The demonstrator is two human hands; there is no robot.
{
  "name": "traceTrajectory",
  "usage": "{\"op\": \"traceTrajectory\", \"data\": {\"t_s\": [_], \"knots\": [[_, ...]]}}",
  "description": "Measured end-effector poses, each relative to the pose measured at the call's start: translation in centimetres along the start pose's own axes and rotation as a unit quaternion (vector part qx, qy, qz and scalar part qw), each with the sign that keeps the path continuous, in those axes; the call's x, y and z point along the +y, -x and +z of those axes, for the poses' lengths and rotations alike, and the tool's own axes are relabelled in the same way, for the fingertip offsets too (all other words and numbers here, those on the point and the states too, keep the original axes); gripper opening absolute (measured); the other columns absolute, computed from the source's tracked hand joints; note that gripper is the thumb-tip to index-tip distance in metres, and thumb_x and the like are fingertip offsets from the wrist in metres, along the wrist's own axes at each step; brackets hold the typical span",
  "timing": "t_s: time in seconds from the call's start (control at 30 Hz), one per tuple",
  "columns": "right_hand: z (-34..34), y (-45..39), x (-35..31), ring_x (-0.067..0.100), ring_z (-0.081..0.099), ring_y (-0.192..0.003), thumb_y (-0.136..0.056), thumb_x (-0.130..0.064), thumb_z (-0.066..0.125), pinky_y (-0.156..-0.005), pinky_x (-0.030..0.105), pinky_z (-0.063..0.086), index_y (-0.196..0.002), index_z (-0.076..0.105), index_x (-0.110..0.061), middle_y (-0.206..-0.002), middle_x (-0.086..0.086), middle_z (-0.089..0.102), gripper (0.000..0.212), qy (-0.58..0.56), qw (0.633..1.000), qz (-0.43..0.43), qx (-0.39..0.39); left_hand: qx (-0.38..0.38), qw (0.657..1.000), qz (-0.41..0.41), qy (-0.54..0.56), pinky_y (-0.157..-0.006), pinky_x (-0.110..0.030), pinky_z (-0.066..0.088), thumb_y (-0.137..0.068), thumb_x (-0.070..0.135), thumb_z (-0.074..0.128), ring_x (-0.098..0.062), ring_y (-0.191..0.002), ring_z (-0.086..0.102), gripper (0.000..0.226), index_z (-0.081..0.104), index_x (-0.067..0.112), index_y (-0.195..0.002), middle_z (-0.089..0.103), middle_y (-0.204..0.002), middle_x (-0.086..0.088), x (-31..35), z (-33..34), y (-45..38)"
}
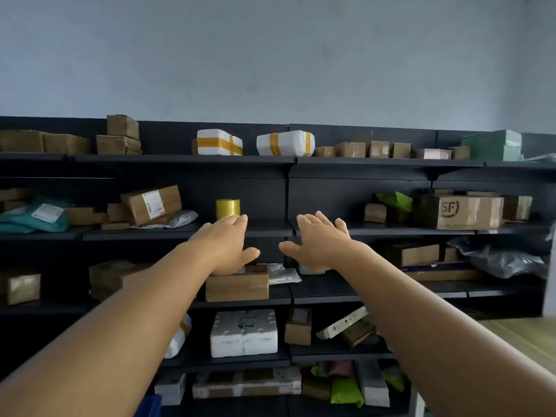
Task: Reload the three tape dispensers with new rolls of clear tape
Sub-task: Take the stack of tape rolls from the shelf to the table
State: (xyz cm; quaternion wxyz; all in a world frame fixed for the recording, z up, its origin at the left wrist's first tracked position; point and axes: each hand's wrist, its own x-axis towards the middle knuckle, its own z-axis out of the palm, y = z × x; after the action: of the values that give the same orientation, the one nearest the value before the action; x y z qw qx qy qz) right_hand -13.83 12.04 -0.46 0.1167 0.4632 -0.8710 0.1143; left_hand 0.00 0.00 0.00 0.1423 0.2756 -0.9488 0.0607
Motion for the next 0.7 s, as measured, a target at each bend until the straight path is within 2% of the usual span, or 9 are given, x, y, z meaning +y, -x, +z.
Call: {"op": "traceTrajectory", "data": {"t_s": [0.17, 0.33, 0.5, 0.7], "knots": [[1.7, -1.9, -0.3, 0.022, -0.001, -0.149, -0.095, -0.055, 0.038, -0.118, 0.049, 0.0, -0.151, 0.014, -0.011, -0.16, 0.002, 0.016, 0.076, 0.0, 1.0, -0.006, -0.022, -0.027, 1.0, -0.009, 0.0, -0.115, -0.039, 0.023, -0.096, 0.049, 0.041, -0.023, -0.146, 0.019, 0.077, 0.004, 0.014, -0.153, 0.01, -0.161, -0.005, -1.1, 1.3, -1.2], [4.7, -6.0, -0.9, 0.023, 0.001, -0.149, -0.094, -0.056, 0.039, -0.118, 0.05, 0.002, -0.151, 0.014, -0.012, -0.158, 0.001, 0.02, 0.077, -0.004, 1.0, -0.018, -0.021, -0.02, 1.0, -0.012, -0.007, -0.117, -0.039, 0.019, -0.095, 0.048, 0.043, -0.02, -0.148, 0.013, 0.078, 0.003, 0.015, -0.153, 0.008, -0.162, -0.004, -4.1, 3.2, -4.0], [7.5, -11.4, -2.0, 0.024, 0.004, -0.148, -0.093, -0.056, 0.04, -0.118, 0.052, 0.004, -0.15, 0.019, -0.011, -0.156, 0.003, 0.025, 0.075, -0.017, 0.999, -0.023, -0.026, -0.012, 1.0, -0.014, 0.0, -0.118, -0.039, 0.017, -0.095, 0.048, 0.044, -0.019, -0.148, 0.011, 0.077, 0.003, 0.015, -0.152, 0.008, -0.162, -0.003, -7.8, 5.3, -8.2], [9.9, -17.6, -2.7, 0.024, 0.004, -0.149, -0.094, -0.055, 0.04, -0.118, 0.049, 0.005, -0.151, 0.016, -0.011, -0.158, 0.003, 0.022, 0.076, -0.023, 0.999, -0.027, -0.015, -0.019, 1.0, 0.005, 0.011, -0.119, -0.039, 0.019, -0.095, 0.049, 0.043, -0.019, -0.148, 0.013, 0.077, 0.003, 0.016, -0.153, 0.008, -0.162, -0.002, -10.6, 7.9, -14.1]]}}
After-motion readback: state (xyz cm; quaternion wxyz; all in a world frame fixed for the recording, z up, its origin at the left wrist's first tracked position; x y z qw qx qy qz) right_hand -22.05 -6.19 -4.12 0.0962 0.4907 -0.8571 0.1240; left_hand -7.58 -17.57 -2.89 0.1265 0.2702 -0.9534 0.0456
